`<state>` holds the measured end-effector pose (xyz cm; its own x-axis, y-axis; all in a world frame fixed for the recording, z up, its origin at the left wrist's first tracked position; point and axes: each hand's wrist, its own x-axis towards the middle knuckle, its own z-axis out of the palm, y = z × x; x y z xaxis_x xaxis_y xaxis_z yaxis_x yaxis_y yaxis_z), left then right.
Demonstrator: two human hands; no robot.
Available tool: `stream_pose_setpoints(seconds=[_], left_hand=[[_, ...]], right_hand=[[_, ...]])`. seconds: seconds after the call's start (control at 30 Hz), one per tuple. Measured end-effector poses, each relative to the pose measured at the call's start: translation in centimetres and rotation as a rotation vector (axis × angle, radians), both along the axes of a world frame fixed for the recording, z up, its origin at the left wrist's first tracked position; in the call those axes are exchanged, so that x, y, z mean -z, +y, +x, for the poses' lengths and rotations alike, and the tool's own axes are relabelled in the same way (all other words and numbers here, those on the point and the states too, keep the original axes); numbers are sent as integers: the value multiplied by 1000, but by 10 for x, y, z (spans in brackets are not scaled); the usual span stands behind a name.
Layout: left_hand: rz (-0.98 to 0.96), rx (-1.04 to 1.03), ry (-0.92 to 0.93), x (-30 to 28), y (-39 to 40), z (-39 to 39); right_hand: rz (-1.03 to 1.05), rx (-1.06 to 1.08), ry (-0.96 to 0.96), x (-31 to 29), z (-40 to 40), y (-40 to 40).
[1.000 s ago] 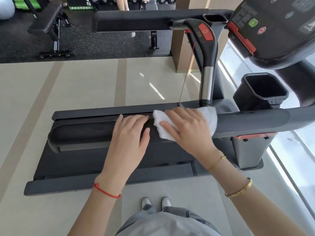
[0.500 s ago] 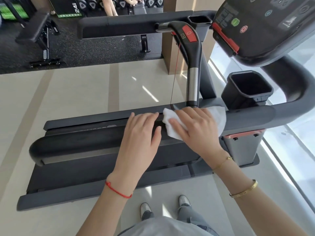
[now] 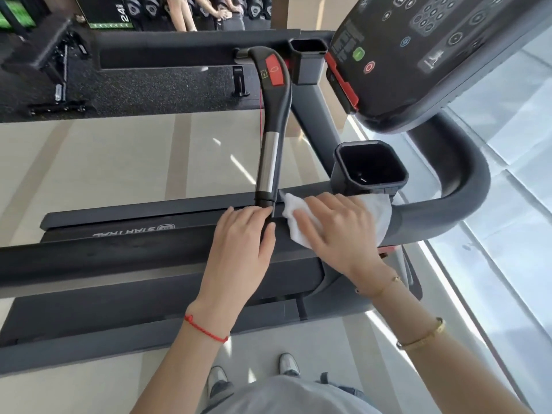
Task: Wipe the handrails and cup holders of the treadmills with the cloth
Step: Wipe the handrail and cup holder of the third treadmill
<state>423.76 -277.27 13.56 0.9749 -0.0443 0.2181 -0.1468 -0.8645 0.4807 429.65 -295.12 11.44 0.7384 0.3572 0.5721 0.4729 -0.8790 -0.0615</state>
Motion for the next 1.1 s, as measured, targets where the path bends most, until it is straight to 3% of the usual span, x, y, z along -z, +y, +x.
stream_pose_setpoints(seconds=[0.13, 0.33, 0.63, 0.87, 1.1], left_hand=[[25, -41, -12, 2, -13, 3], [30, -80, -38, 4, -20, 4], [8, -89, -101, 2, -9, -1], [19, -219, -154, -1, 51, -27], [56, -349, -171, 0, 158, -62]], right_hand=[[-69, -177, -56, 10, -5, -38], [55, 60, -53, -5, 16, -50], [-78, -182, -13, 4, 1, -29], [-176, -302, 52, -1, -6, 46], [-206, -275, 35, -4, -23, 141]])
